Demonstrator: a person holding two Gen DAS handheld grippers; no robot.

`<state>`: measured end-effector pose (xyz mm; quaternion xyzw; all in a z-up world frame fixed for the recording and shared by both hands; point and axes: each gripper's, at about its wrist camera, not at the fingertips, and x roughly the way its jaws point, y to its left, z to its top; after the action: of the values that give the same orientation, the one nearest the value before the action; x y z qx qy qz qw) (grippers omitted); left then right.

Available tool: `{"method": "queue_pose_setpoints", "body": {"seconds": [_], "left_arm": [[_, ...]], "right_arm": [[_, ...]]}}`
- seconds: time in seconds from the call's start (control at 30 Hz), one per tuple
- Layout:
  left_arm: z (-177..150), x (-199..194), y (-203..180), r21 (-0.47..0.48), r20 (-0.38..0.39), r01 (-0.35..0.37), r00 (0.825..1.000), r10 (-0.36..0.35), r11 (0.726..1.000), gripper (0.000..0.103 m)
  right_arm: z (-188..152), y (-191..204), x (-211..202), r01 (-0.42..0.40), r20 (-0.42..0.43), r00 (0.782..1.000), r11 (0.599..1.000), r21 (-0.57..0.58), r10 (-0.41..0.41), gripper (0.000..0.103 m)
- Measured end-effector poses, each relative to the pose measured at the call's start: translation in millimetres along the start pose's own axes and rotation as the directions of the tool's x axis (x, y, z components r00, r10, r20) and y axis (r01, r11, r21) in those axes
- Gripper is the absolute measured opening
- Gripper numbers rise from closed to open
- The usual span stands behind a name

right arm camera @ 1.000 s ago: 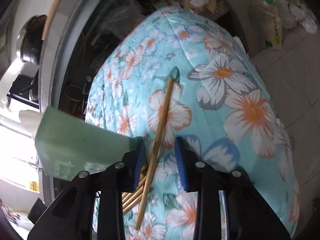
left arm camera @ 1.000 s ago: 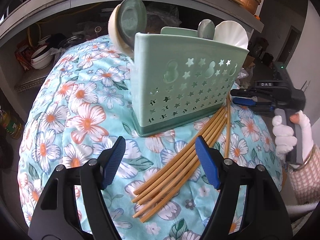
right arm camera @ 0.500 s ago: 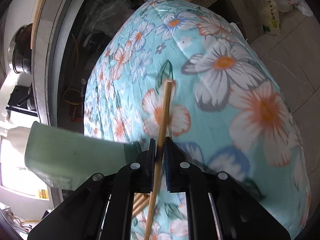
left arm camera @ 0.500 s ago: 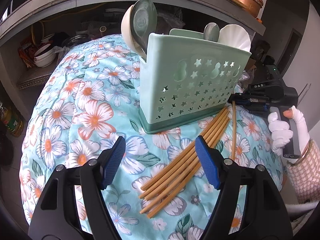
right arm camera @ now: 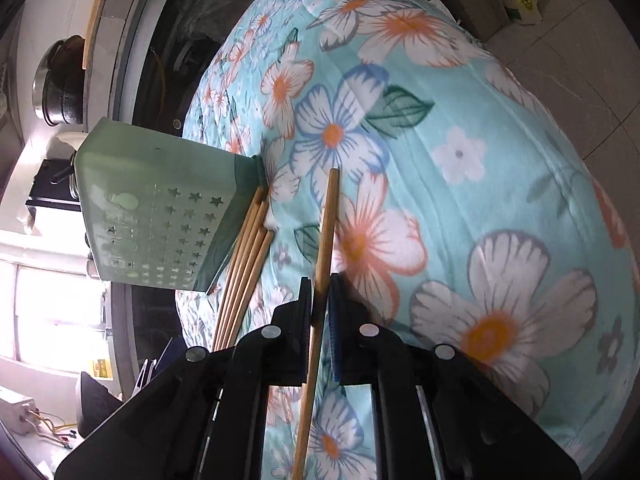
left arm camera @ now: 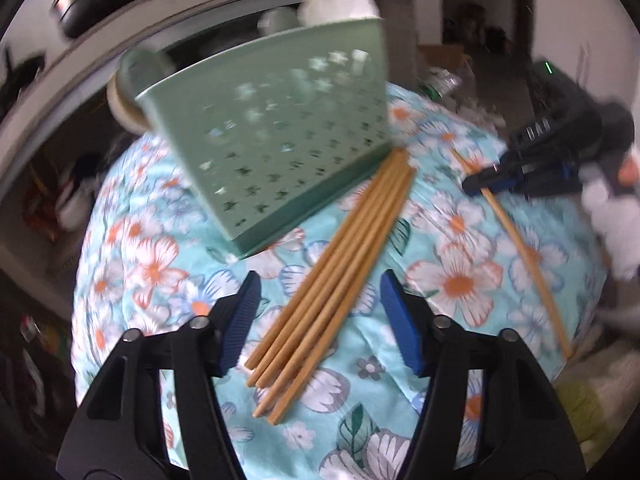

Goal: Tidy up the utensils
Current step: 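Lift the chopstick with the right tool while the left tool reaches the chopstick bundle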

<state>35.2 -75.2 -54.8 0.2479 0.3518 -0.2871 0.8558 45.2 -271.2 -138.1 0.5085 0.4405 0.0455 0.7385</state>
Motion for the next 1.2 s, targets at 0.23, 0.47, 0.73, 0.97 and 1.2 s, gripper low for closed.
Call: {"method": "queue_pose_setpoints", "body": {"seconds": [0.23, 0.47, 0.73, 0.97, 1.2], "left_arm": [[-4.1, 25.6, -48.5, 0.302, -0.018, -0.123, 0.991, 0.135, 0.945, 0.016], [-1.8, 39.2, -56.1, 0.371, -0.026, -0.149, 0.985, 0.171, 0.917, 0.012], [7.6, 45.4, -72.6, 0.422, -0.015, -0.160, 0.983, 0.184, 0.892, 0.008], [5.3, 33.9, -75.4, 0.422, -0.013, -0.144, 0.986, 0.165, 0.895, 0.006], [10.4, 11.3, -75.4, 0.353, -0.066, 0.003, 0.998, 0.022, 0.936, 0.006]], "right_arm": [[-3.1, -4.9, 0.0, -0.020, -0.001, 1.000, 1.000, 0.002, 0.020, 0.008], [-3.4, -13.1, 2.3, -0.053, -0.004, 0.999, 0.998, 0.017, 0.053, 0.007], [-3.8, -19.8, -1.2, -0.076, -0.005, 0.997, 0.997, 0.026, 0.076, 0.007], [-4.2, -23.7, -3.1, -0.083, -0.006, 0.997, 0.996, 0.025, 0.083, 0.006], [-5.3, -23.0, -3.4, -0.084, -0.003, 0.996, 0.996, 0.021, 0.084, 0.006]]}}
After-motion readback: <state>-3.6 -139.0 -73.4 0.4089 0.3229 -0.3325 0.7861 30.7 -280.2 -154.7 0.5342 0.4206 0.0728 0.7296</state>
